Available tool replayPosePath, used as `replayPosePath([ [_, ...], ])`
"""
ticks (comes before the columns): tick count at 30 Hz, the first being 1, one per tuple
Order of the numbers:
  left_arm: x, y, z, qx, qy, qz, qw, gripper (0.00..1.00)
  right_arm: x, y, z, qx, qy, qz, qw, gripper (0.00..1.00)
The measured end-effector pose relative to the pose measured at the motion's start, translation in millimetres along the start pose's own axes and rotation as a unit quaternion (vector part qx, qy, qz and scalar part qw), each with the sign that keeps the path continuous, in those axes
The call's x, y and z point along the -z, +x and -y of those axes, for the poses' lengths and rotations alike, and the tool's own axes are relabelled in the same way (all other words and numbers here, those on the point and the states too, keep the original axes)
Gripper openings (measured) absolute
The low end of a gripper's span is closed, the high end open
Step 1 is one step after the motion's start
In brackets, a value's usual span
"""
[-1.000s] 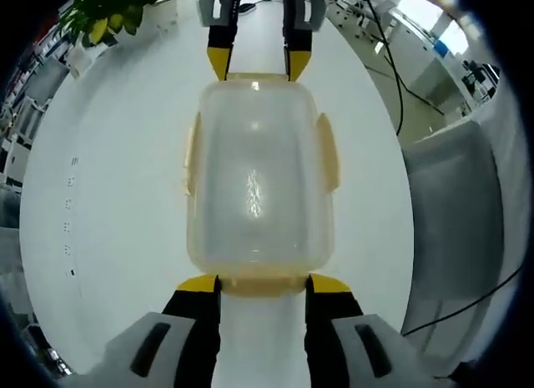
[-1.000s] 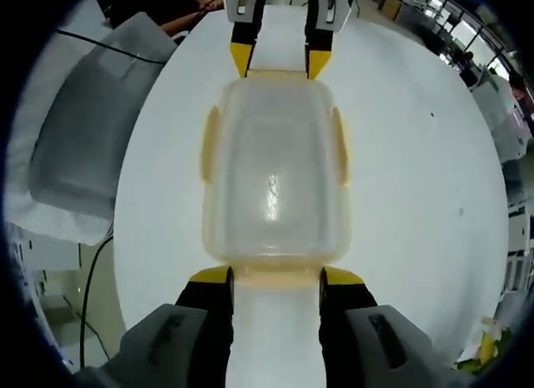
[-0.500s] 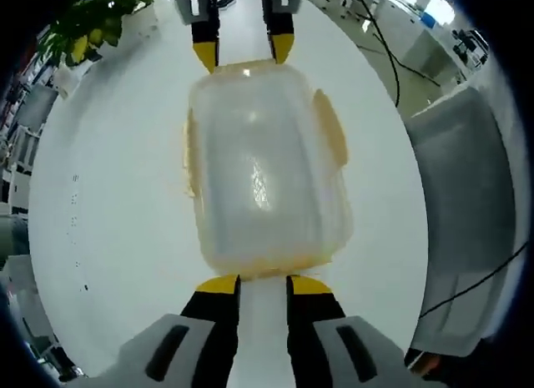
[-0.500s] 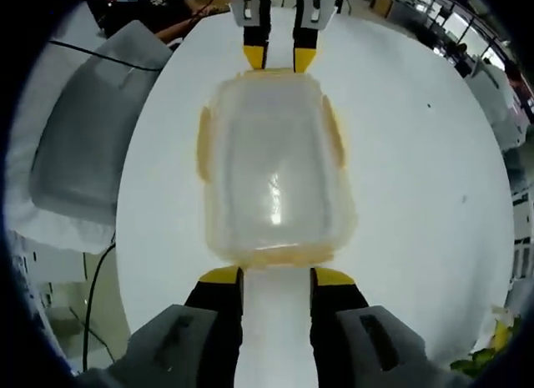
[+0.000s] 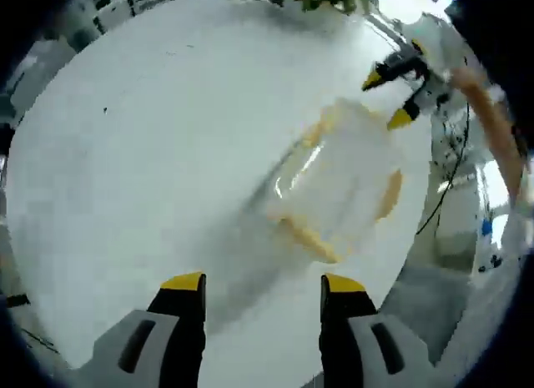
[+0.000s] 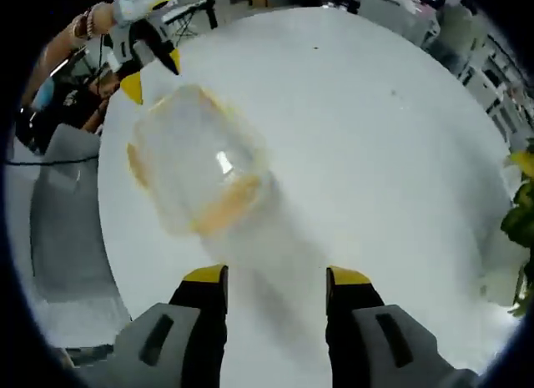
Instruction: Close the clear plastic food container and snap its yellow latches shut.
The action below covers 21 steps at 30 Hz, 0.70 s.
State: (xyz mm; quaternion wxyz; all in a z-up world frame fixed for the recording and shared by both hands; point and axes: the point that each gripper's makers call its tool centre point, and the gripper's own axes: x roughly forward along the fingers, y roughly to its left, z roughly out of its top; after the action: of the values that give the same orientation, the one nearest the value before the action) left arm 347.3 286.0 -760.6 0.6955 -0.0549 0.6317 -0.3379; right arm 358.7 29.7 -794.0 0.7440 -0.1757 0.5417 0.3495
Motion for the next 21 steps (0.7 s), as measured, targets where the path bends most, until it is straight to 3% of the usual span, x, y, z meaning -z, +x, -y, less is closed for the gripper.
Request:
replayPosePath([
  [1, -7.5, -1.0, 13.1, 0.050, -0.079, 0.033, 0.9951, 0.50, -2.7, -1.8, -1.3, -0.009, 0.034, 0.005, 0.9994, 0.37],
  [2, -10.1, -0.3, 17.8, 0.071, -0.122, 0.048, 0.9888, 0.50, -5.6, -3.5, -5.2, -0.024, 0.076, 0.008, 0.9968, 0.35],
  [3, -12.0, 1.1, 19.9, 0.083, -0.156, 0.065, 0.9821, 0.50, -16.9, -6.0, -14.9, -0.058, 0.139, 0.031, 0.9882, 0.34],
  [4, -10.3, 5.6, 16.6, 0.080, -0.171, 0.079, 0.9788, 0.49, -25.5, -8.4, -22.2, -0.081, 0.168, 0.050, 0.9812, 0.36],
  [5, -5.3, 9.7, 13.9, 0.071, -0.181, 0.078, 0.9779, 0.48, -40.4, -12.0, -29.1, -0.107, 0.208, 0.085, 0.9686, 0.39],
  [7, 5.4, 20.6, 14.1, 0.061, -0.191, 0.073, 0.9770, 0.46, -55.5, -16.9, -42.5, -0.150, 0.264, 0.111, 0.9463, 0.43],
  [9, 9.8, 26.9, 19.7, 0.065, -0.187, 0.069, 0.9778, 0.41, -60.3, -17.4, -51.1, -0.168, 0.281, 0.113, 0.9380, 0.39],
  [11, 3.6, 26.9, 21.9, 0.072, -0.188, 0.075, 0.9766, 0.36, -59.3, -12.4, -52.8, -0.156, 0.269, 0.104, 0.9447, 0.33],
  [12, 0.4, 28.0, 23.0, 0.073, -0.186, 0.076, 0.9770, 0.35, -54.2, -7.8, -52.2, -0.138, 0.253, 0.086, 0.9536, 0.33],
  [14, -4.4, 30.4, 20.0, 0.067, -0.184, 0.076, 0.9777, 0.31, -52.3, 0.4, -49.6, -0.121, 0.242, 0.065, 0.9605, 0.34],
  [18, -8.9, 33.4, 7.1, 0.044, -0.169, 0.070, 0.9821, 0.26, -53.5, 12.9, -58.0, -0.126, 0.190, 0.040, 0.9729, 0.29],
  [21, -1.6, 37.5, 6.3, 0.032, -0.161, 0.065, 0.9843, 0.19, -54.9, 14.6, -56.6, -0.119, 0.200, 0.036, 0.9719, 0.29],
])
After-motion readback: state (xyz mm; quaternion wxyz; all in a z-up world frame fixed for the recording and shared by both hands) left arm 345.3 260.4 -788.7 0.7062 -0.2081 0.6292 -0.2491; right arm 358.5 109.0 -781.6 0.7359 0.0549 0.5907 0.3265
